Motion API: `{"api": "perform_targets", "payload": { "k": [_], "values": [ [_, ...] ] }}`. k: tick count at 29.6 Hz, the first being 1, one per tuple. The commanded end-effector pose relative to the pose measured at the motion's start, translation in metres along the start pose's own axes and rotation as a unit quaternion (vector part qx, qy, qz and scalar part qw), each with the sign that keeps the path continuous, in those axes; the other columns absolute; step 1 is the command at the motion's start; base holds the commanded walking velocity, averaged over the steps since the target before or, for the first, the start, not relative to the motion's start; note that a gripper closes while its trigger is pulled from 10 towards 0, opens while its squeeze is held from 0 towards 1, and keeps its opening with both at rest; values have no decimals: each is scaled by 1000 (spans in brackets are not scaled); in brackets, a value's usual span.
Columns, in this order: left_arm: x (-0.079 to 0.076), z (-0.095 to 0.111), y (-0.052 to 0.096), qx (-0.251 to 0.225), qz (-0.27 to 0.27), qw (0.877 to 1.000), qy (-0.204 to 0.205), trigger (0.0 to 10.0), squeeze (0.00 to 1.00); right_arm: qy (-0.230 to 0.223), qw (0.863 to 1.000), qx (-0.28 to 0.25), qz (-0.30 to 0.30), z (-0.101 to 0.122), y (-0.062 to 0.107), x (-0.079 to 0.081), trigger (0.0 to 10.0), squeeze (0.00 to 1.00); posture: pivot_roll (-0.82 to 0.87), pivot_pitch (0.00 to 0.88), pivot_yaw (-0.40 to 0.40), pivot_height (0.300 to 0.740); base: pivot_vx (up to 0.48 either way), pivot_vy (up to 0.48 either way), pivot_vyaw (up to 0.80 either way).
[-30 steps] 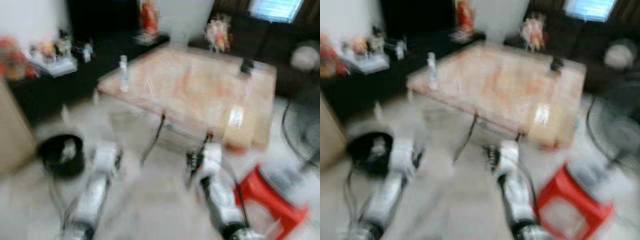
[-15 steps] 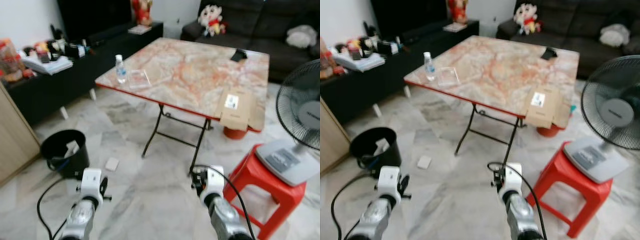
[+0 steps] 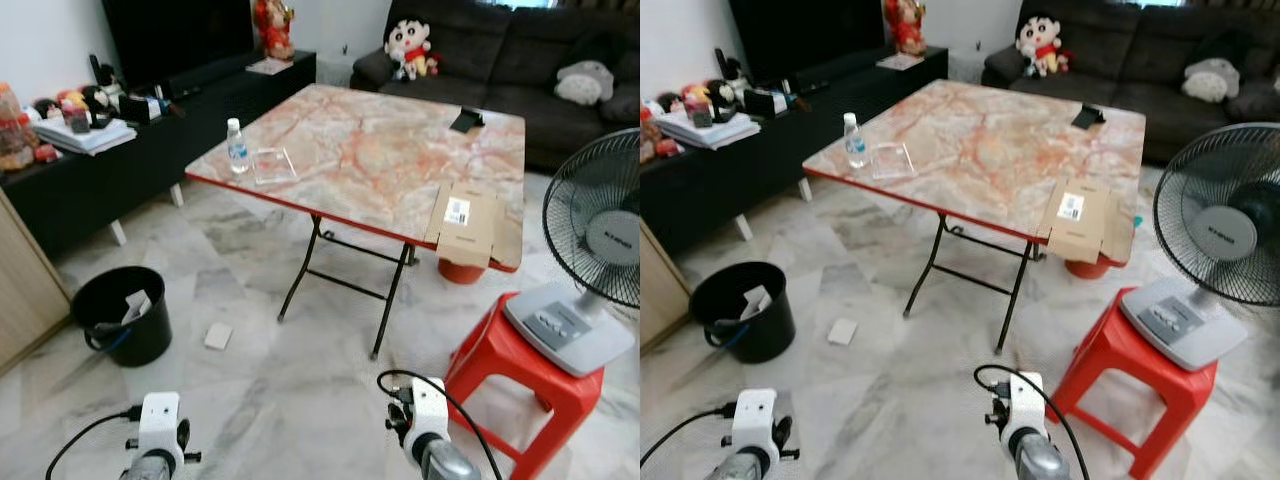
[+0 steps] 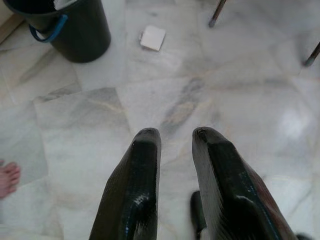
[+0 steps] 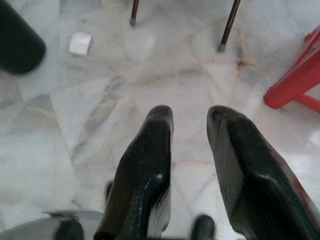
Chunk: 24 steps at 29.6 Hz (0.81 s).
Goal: Picking trash to rubbish bin
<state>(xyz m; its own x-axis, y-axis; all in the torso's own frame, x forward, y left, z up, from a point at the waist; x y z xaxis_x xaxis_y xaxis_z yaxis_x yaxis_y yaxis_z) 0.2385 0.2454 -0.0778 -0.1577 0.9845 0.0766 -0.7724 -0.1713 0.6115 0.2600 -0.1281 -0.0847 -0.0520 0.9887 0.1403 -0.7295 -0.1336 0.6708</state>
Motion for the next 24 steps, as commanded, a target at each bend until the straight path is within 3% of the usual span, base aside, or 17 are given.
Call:
{"api": "perform_targets", "payload": {
  "k": [1,12,24],
  "values": [
    [-6,-4,0,13,-1,1000,3,10000,0,-4,1000,15,-11,-9,2,-7,10000,0,15,0,-26,740,368,0,-594],
    [-2,-12,2,23,11,1000,7,10000,0,8,1000,14,-12,-8,2,-6,10000,0,20,0,-28,740,371,0,-54],
    [-1,-8,1,19,12,1000,4,10000,0,12,1000,-16,8,13,-3,6,10000,0,28,0,-23,740,369,0,0]
  ]
}}
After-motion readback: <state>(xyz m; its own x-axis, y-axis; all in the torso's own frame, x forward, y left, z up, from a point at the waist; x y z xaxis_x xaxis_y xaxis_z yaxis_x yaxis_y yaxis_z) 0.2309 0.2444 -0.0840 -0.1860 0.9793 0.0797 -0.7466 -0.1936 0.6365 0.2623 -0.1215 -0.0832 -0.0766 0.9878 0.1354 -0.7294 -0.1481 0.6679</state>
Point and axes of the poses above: a point about 5 cm out from each wrist's last joint towards the gripper, its own y axis pointing back from the gripper into the wrist, its own z axis along the axis of the wrist's last joint, x = y × z, the point moved 4 cm from there along -y, pointing out of the wrist towards the gripper, and after that the axes turned 2 degrees about y, right-handed, at the moved point
